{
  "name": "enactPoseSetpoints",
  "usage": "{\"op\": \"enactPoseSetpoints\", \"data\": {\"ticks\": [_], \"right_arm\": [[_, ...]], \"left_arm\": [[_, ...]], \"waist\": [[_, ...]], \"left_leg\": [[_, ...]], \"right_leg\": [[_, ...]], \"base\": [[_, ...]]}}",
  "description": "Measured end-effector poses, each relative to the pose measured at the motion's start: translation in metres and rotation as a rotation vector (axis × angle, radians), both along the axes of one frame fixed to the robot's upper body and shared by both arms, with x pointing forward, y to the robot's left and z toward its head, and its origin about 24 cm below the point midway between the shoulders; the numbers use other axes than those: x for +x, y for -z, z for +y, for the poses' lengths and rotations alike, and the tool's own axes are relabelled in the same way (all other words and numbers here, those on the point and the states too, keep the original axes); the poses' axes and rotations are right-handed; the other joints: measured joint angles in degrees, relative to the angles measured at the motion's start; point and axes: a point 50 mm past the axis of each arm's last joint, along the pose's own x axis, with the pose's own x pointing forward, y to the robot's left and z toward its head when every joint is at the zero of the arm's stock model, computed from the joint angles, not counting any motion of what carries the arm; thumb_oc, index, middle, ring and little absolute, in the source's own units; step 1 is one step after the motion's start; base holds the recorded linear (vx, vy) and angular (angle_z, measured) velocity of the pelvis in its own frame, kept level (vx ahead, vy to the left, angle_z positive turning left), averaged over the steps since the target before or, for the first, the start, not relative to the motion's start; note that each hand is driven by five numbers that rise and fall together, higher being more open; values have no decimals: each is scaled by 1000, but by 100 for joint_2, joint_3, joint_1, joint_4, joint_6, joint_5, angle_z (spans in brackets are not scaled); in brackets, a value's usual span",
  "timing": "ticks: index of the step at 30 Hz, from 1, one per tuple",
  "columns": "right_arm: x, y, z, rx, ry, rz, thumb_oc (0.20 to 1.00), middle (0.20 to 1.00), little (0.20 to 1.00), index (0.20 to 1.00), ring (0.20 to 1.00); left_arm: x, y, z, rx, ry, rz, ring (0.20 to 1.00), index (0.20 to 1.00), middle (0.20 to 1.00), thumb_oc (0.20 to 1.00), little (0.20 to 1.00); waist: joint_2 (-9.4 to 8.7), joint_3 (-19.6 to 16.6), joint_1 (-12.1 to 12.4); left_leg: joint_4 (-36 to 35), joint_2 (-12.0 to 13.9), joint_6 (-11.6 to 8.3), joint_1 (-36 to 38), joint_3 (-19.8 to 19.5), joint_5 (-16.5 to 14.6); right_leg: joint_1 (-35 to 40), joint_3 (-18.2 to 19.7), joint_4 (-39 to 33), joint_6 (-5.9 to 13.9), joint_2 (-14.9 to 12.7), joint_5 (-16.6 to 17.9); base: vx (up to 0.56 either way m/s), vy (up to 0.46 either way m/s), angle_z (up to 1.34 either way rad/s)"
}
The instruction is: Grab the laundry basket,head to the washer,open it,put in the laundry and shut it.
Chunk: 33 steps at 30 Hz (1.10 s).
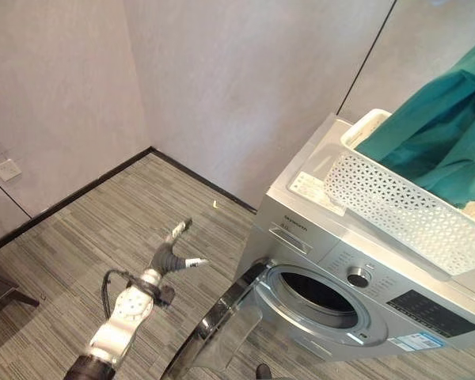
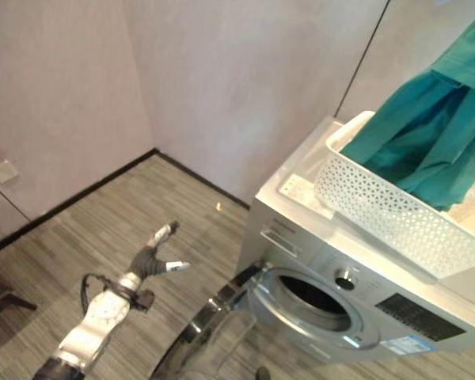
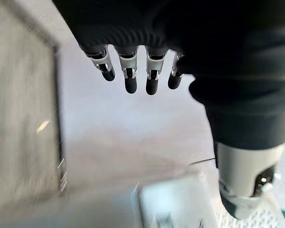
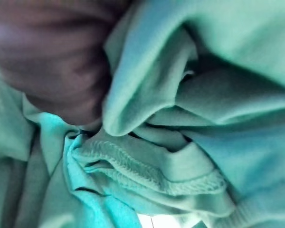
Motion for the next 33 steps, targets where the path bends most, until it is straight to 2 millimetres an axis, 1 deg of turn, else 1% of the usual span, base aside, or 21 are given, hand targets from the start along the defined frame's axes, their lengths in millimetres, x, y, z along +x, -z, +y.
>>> {"op": "enactPoseSetpoints", "data": {"ticks": [1,2,3,4,5,6,7,8,9,10,12,14,15,16,17,18,20,24,30,32,33], "right_arm": [[2,0,2,-8,-6,14,200,200,200,200,200],[9,3,7,-2,-24,34,200,200,200,200,200],[12,3,10,-4,-34,45,200,200,200,200,200],[17,4,16,-9,-53,60,200,200,200,200,200],[21,5,18,6,-64,63,200,200,200,200,200],[29,7,24,22,-82,83,200,200,200,200,200],[32,7,28,16,-96,94,200,200,200,200,200],[40,9,35,13,-112,112,200,200,200,200,200],[44,10,39,19,-120,123,200,200,200,200,200],[52,11,48,15,-141,141,200,200,200,200,200],[65,12,64,20,-181,162,200,200,200,200,200],[76,10,84,15,-232,174,200,200,200,200,200],[78,9,89,13,-248,174,200,200,200,200,200],[81,9,97,18,-275,176,200,200,200,200,200],[84,9,102,20,-291,181,200,200,200,200,200],[86,9,105,23,-298,183,200,200,200,200,200],[90,9,111,35,-310,191,200,200,200,200,200],[96,7,125,45,-349,201,200,200,200,200,200],[99,9,129,43,-355,214,200,200,200,200,200],[101,10,135,39,-370,219,200,200,200,200,200],[101,10,138,36,-378,219,200,200,200,200,200]], "left_arm": [[7,-10,1,6,-12,-45,1000,1000,1000,1000,1000],[21,-31,1,41,-30,-124,1000,1000,1000,1000,1000],[29,-43,0,51,-37,-170,1000,1000,1000,1000,1000],[39,-65,-2,48,-51,-250,1000,1000,1000,1000,1000],[48,-76,-5,60,-57,-280,1000,1000,1000,1000,1000],[70,-103,-14,84,-59,-341,1000,1000,1000,1000,1000],[76,-119,-19,85,-61,-384,1000,1000,1000,1000,1000],[85,-142,-33,72,-50,-447,1000,1000,1000,1000,1000],[91,-154,-40,73,-45,-471,1000,1000,1000,1000,1000],[100,-170,-59,46,-17,-496,1000,1000,1000,1000,1000],[111,-176,-88,21,35,-460,1000,1000,1000,1000,1000],[122,-175,-121,-61,94,-365,1000,1000,1000,1000,1000],[122,-172,-129,-80,112,-342,1000,1000,1000,1000,1000],[122,-162,-143,-106,147,-286,1000,1000,1000,1000,1000],[124,-153,-151,-146,153,-224,1000,1000,1000,1000,1000],[125,-148,-153,-155,148,-191,1000,1000,1000,1000,1000],[131,-131,-163,-195,132,-59,1000,1000,1000,1000,1000],[134,-124,-171,-266,122,43,1000,1000,1000,1000,1000],[138,-128,-167,-346,88,72,1000,1000,1000,1000,1000],[141,-137,-164,-370,69,60,1000,1000,1000,1000,1000],[142,-148,-163,-373,71,33,1000,1000,1000,1000,1000]], "waist": [[5,-2,-19],[10,-5,-49],[18,-13,-46],[44,-35,-107],[50,-53,-135],[54,-63,-126],[63,-68,-181],[87,-91,-284],[105,-117,-276],[169,-182,-338],[259,-286,-479],[345,-350,-601],[359,-357,-610],[393,-378,-682],[417,-392,-765],[426,-396,-771],[448,-397,-936],[522,-400,-1081],[694,-433,-1159],[737,-451,-1188],[762,-460,-1179]], "left_leg": [[0,0,0,14,3,0],[0,5,-1,44,16,1],[-1,5,-2,47,13,-1],[-2,5,-4,62,28,-5],[-2,7,-4,66,34,-5],[-2,4,-11,53,29,0],[-2,5,-11,52,38,-1],[-2,5,-12,56,56,1],[-2,4,-12,50,50,0],[-2,1,-13,47,68,-7],[-3,1,-10,45,142,-15],[-5,1,-12,34,168,-21],[-7,3,-12,35,176,-21],[-9,14,-12,40,236,-21],[-14,16,-12,41,316,-22],[-12,16,-12,35,314,-21],[-14,17,-13,40,334,-21],[-44,19,-14,44,421,-23],[-47,20,-15,35,494,-25],[-47,19,-15,14,537,-25],[-48,15,-15,-21,598,-25]], "right_leg": [[9,2,-1,0,1,0],[38,3,0,0,3,0],[39,4,0,2,3,1],[42,13,-1,6,0,0],[40,15,-2,7,4,1],[31,16,0,19,0,8],[21,25,-1,20,2,9],[26,25,-1,20,1,9],[25,19,0,22,1,12],[9,28,0,26,0,15],[-31,64,0,27,0,15],[-77,124,0,32,4,19],[-80,137,1,32,6,19],[-112,173,1,32,11,19],[-144,214,0,32,4,19],[-148,221,1,31,5,20],[-174,263,0,30,-5,26],[-213,315,-1,31,-3,37],[-281,367,-3,36,14,64],[-322,403,-3,42,15,77],[-387,461,-2,57,12,113]], "base": [[8,-31,-1],[35,-17,-1],[4,-44,-2],[4,-43,-3],[-41,-58,-3],[-14,-30,-4],[-18,-42,-2],[0,0,0],[0,0,0],[-16,-10,-7],[-29,-32,-13],[-12,-24,-13],[35,-7,-16],[5,-9,-20],[38,-13,-20],[3,-13,-17],[11,-10,-11],[-1,-9,-8],[6,-9,-5],[12,-10,-12],[11,-13,-15]]}}
